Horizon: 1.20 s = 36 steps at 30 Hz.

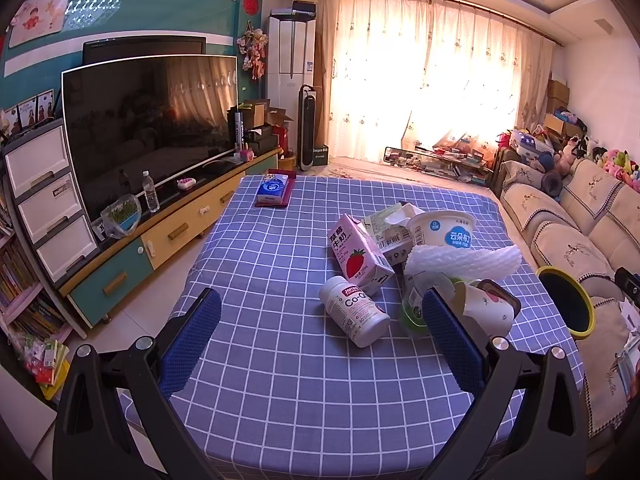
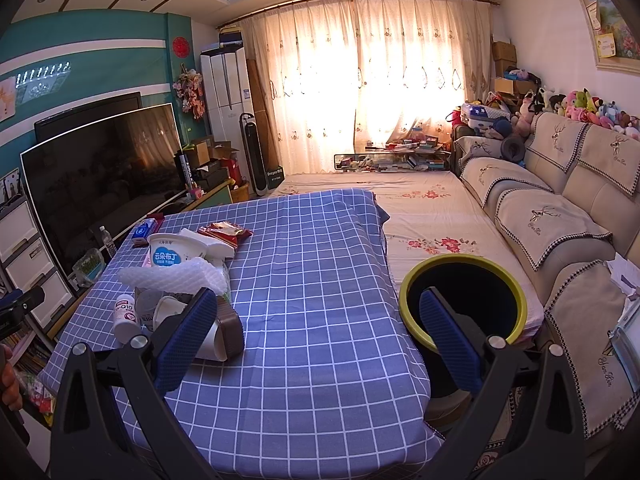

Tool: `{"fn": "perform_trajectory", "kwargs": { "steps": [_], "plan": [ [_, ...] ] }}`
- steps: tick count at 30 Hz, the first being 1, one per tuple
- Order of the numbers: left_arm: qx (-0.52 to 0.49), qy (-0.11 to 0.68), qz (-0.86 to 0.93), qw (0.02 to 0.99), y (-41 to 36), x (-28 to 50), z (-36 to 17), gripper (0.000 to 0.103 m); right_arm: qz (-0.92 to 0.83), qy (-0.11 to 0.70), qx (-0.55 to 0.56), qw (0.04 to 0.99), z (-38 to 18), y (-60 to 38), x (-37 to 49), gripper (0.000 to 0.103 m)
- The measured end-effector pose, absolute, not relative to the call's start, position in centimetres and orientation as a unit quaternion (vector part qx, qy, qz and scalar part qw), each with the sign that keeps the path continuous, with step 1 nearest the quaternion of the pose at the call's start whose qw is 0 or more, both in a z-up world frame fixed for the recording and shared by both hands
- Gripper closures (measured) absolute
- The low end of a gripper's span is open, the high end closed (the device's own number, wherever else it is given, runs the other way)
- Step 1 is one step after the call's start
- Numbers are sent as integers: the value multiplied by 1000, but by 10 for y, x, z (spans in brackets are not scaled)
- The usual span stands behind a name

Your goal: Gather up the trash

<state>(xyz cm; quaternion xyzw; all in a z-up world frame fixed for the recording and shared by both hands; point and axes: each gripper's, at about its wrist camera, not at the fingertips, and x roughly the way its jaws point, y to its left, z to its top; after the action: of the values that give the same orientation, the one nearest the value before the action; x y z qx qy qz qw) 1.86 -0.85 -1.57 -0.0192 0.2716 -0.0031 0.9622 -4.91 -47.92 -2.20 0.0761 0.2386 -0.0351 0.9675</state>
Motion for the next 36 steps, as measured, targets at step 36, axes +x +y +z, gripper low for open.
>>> {"fn": "perform_trajectory", "kwargs": {
  "steps": [36],
  "plan": [
    [-39, 267, 1, 963, 1, 49, -37, 4, 118, 292, -2, 949, -50, -396, 35, 6]
  ]
}}
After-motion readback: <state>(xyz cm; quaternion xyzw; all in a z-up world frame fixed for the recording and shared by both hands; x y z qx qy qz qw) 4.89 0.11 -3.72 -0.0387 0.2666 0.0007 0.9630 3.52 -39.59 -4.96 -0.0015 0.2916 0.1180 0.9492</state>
